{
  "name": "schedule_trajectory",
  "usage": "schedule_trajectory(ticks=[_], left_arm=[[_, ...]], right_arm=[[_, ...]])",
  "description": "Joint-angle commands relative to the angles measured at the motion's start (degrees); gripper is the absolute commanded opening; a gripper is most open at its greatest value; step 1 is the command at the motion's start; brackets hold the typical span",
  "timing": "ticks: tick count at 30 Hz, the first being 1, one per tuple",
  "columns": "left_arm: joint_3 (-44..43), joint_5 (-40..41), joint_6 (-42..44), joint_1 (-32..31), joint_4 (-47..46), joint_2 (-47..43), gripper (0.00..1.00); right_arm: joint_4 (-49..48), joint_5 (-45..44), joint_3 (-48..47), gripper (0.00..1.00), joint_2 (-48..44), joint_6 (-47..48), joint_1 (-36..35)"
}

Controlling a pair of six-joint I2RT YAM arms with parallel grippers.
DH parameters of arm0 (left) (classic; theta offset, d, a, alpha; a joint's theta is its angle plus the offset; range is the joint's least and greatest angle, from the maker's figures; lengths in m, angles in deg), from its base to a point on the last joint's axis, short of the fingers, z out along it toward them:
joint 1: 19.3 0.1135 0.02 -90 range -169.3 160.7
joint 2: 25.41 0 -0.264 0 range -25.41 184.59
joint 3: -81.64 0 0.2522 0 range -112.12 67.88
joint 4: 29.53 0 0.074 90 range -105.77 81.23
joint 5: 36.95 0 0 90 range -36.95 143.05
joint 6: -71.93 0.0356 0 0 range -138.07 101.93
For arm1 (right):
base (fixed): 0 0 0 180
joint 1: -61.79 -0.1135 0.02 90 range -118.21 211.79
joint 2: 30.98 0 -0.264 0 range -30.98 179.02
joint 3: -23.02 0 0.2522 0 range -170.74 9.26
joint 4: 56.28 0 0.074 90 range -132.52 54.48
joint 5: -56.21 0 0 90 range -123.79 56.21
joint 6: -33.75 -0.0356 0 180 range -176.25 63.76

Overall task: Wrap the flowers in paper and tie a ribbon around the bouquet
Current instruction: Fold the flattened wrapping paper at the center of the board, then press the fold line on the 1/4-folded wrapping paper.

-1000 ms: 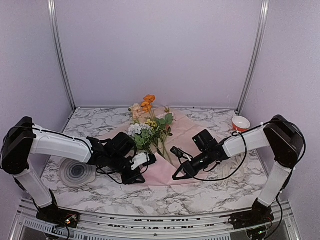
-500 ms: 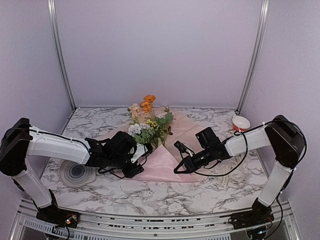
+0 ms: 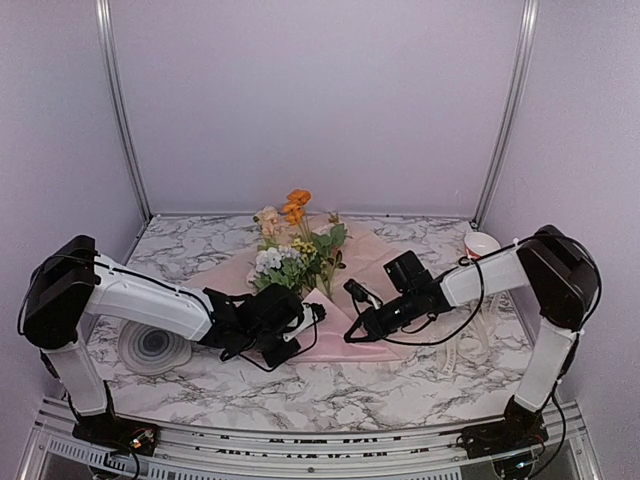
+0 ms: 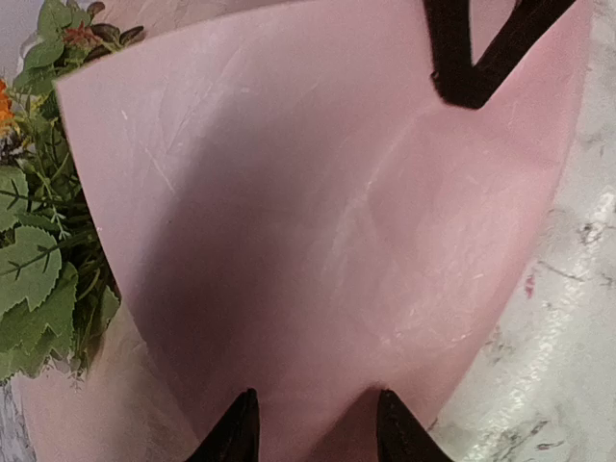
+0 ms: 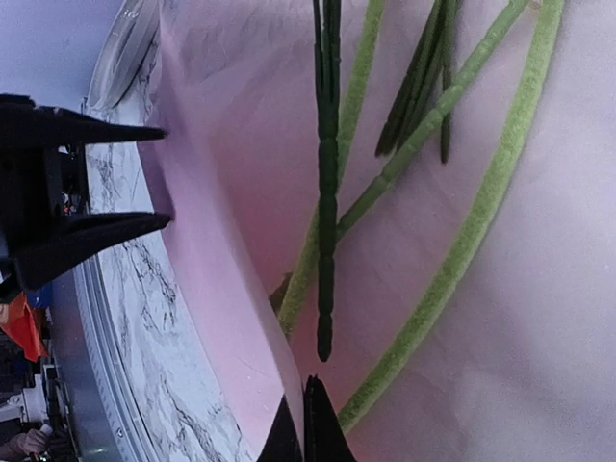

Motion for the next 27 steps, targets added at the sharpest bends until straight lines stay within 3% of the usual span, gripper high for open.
schedule_trajectory(ticks=[1,7,11,14,15,19,21,27], left_arm=[[0.3,-0.7,-2.9,2.2,2.3,1.8,0.4],[7.3,-6.3,-7.4,2.1,3.1,-0.3,0.4],[8.9,-7.5,-9.3,2.1,2.7,-0.5,0.39],[9.1,-7.6,-9.7,2.1,2.1,-0.5,0.4],[9.1,-7.7,-9.7,2.1,2.0,-0.5,0.4],[8.6,-7.8,-9.6,2.1,1.9,-0.2,0.4],[8.5,-8.1,-9.8,2.1,1.9,-0.4,0.4],[9.1,-8.8,-11.0,2.2,2.8,-1.8,0.4]], right_arm=[[3.8,-2.1,-3.2,0.0,1.5,2.9,0.4],[11.1,-9.9,-6.5,0.19,-0.7,5.3,1.1],[18.3,-23.4,-9.2,0.22,-6.5,5.4,1.4],[21.3,-31.6,-9.4,0.21,-11.6,7.1,-2.4],[20.5,-31.7,-8.4,0.19,-13.1,7.3,-4.2],[8.7,-14.5,-1.2,0.15,-14.1,3.2,-8.6],[2.8,-10.8,1.4,0.13,-12.1,-0.6,-9.0],[5.0,-15.8,2.2,0.11,-6.4,-1.8,-7.2]])
